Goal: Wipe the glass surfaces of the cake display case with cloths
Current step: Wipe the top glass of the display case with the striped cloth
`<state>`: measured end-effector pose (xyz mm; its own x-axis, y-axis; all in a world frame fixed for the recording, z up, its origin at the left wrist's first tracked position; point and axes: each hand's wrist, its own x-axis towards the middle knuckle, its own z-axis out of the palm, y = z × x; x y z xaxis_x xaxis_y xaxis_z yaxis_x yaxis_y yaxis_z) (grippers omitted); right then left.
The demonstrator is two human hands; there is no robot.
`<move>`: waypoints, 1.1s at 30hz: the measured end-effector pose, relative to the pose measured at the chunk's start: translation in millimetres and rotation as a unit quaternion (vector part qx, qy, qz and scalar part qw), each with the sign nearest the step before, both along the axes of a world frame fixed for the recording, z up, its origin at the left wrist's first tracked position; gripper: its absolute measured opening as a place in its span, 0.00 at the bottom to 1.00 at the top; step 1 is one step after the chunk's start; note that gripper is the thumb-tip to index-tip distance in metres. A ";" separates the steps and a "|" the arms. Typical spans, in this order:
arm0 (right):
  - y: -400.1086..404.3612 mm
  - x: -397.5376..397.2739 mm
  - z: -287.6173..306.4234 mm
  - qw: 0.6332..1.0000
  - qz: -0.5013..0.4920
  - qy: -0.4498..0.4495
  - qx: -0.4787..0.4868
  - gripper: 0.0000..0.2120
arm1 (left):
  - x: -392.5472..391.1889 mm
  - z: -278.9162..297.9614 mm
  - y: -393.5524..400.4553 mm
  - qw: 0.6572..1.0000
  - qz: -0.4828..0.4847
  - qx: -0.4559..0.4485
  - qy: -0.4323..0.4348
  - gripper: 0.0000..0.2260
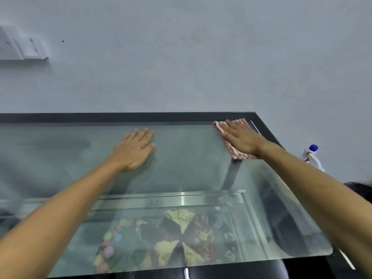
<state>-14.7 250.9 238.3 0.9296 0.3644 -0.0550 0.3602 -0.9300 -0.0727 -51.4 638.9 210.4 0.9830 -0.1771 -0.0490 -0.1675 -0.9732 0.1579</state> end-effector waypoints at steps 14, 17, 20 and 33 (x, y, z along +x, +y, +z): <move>5.5 -147.5 -0.4 0.986 0.165 0.012 0.003 0.27 | -14.2 7.3 0.0 1.000 -0.017 0.004 0.018 0.29; -2.0 -78.7 -6.4 0.999 0.029 -0.010 -0.027 0.33 | -20.8 7.6 -0.2 1.000 -0.019 0.008 0.021 0.29; 60.6 -47.9 -13.0 0.995 -0.094 -0.014 0.004 0.39 | -27.7 5.6 -1.4 1.000 -0.023 0.007 0.018 0.28; 24.8 -155.7 -4.0 0.998 0.057 0.018 -0.002 0.35 | -75.5 -1.8 22.6 0.998 -0.067 0.011 0.011 0.29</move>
